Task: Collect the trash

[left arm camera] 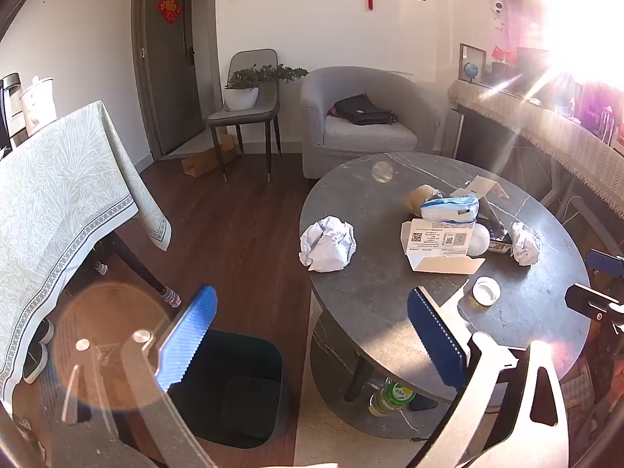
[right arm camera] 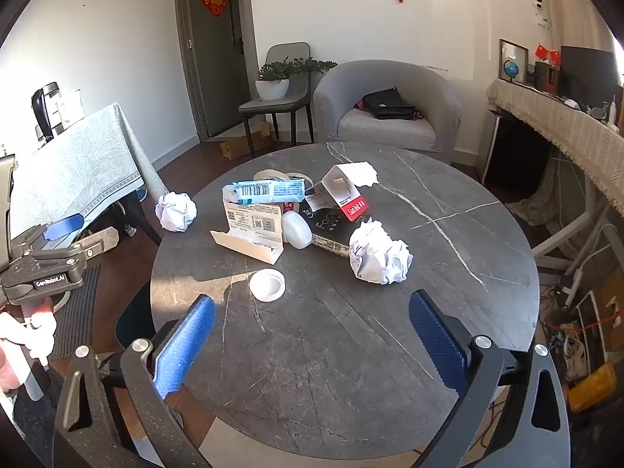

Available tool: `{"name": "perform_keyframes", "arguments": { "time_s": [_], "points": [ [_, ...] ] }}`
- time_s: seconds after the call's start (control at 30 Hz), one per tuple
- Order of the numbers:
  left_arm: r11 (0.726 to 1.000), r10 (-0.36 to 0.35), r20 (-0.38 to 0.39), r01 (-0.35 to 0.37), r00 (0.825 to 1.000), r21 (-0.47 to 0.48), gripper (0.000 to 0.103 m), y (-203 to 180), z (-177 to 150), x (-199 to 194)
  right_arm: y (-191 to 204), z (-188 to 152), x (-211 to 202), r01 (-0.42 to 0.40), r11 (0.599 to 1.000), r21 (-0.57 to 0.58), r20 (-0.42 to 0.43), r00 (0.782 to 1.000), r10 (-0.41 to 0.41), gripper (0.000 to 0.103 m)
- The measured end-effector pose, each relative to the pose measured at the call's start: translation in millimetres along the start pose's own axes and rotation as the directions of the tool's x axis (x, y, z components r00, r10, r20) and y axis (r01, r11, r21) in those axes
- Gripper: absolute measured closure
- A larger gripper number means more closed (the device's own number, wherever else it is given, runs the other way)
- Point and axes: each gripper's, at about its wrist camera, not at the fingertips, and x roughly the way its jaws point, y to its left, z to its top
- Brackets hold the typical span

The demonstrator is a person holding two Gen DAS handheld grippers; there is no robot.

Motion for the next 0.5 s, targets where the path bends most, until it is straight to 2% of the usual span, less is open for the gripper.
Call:
{"name": "perform_keyframes", "arguments": {
  "time_s": [0.33, 0.5],
  "points": [
    [1.0, 0.014, 0.008, -0.014, 1.0, 0.018, 0.003, -8, 1, -3, 6, 1, 4, -0.001, 1.0, 0.002, -0.01, 1.0, 0.001, 0.003],
    [1.0, 0.001, -0.001, -0.001, 1.0, -0.005, 0.003, 1, 0, 0, 12, -3, 7, -0.003, 1.0, -0.003, -0.008, 1.0, 0.003, 0.003]
  ]
}}
